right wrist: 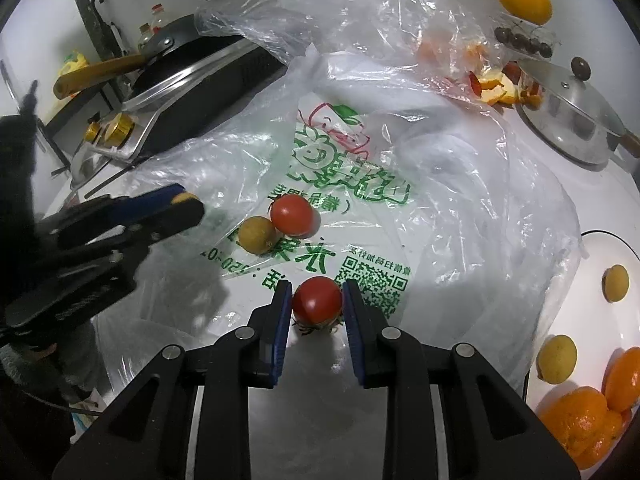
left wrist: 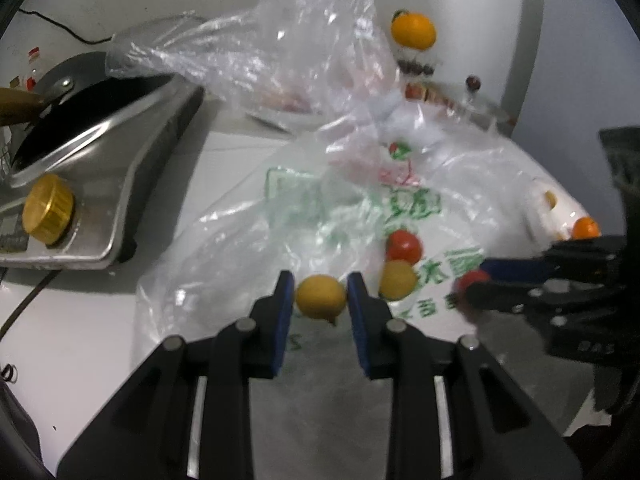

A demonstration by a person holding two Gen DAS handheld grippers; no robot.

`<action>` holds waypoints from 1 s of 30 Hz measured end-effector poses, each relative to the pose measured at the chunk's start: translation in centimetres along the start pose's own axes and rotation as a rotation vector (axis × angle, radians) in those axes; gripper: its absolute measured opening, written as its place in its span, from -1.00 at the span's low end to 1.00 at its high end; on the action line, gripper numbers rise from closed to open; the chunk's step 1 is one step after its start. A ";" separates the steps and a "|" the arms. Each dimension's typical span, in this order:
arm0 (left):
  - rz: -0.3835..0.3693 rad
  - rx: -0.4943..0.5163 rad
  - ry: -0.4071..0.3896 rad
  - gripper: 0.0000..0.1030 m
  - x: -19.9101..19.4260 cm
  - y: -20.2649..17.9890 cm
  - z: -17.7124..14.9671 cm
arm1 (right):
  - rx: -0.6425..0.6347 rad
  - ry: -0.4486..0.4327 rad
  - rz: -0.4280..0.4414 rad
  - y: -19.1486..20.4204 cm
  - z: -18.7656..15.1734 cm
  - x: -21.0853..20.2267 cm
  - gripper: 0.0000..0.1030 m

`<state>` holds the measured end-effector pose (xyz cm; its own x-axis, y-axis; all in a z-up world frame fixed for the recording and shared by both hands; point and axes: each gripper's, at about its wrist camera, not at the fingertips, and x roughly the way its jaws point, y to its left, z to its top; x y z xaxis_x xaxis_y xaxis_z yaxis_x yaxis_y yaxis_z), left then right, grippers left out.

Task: Organize fruits
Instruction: 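Carry the held tomato and yellow fruit over to the white plate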

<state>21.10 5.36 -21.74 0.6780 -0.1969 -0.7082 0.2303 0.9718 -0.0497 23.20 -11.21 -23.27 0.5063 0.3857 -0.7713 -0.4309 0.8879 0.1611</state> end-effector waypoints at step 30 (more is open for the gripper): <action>0.014 0.068 -0.010 -0.47 -0.6 -0.7 0.9 | -0.038 -0.037 0.054 -0.5 -0.4 -0.4 -0.46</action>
<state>21.14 4.63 -20.69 0.6885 -0.1854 -0.7012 0.2679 0.9634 0.0083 22.83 -11.90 -23.27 0.5089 0.4423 -0.7385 -0.4860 0.8557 0.1776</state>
